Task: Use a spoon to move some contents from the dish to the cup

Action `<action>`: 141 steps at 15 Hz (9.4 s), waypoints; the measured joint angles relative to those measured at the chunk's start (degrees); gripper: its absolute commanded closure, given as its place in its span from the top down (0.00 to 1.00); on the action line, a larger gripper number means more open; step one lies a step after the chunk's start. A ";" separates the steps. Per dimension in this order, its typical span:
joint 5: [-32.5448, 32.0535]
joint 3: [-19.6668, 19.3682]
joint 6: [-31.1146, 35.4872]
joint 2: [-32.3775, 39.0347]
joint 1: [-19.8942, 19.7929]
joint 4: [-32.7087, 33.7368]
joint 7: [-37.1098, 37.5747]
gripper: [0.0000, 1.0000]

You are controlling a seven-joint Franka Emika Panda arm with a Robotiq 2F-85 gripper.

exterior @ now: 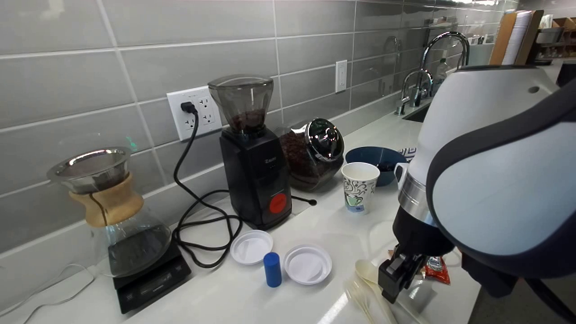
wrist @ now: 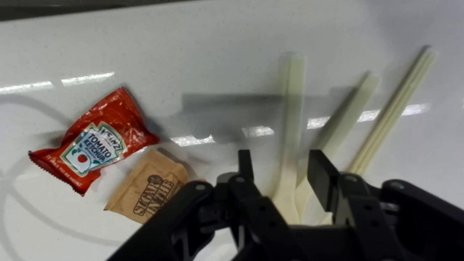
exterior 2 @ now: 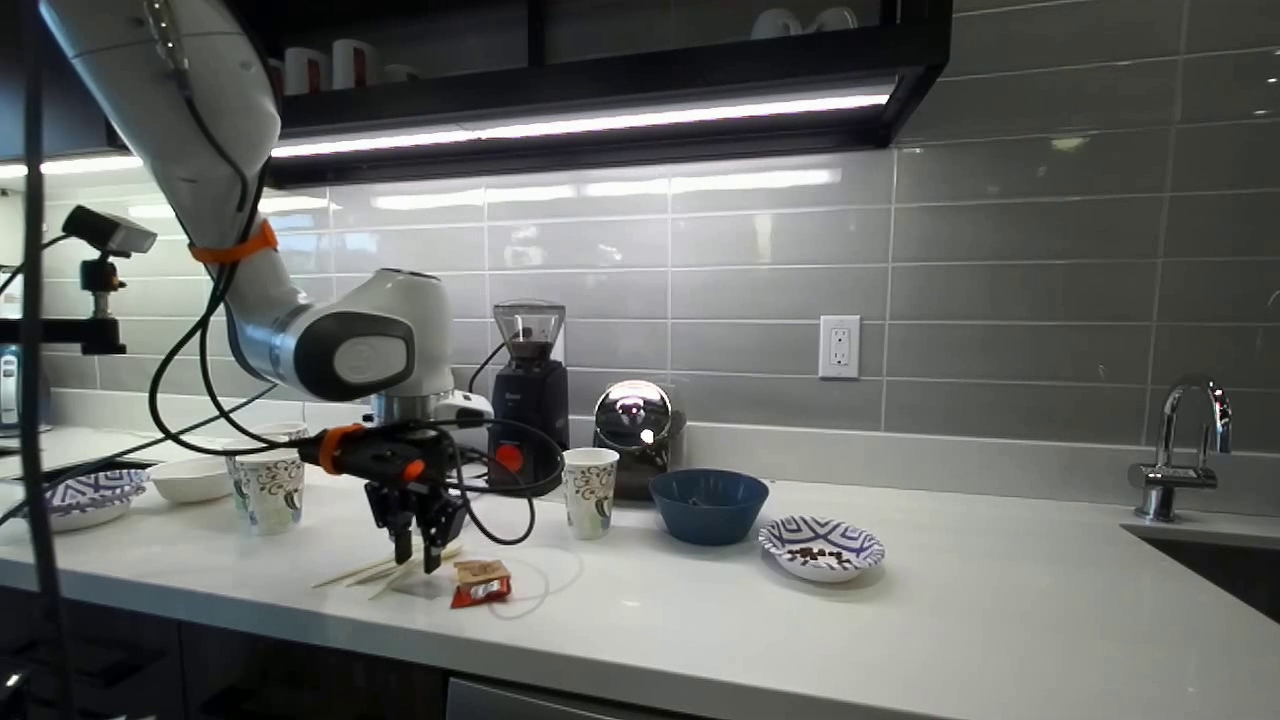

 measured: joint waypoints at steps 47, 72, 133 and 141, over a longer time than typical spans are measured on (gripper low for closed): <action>-29.06 -14.14 -55.79 -10.71 -17.06 26.87 -7.12 0.03; -34.35 -15.73 -61.82 33.95 -17.57 74.74 -8.25 0.03; -15.86 -8.18 -28.37 35.41 -28.79 70.99 -23.72 1.00; -18.09 -9.68 -12.23 26.48 -28.68 54.26 -27.08 1.00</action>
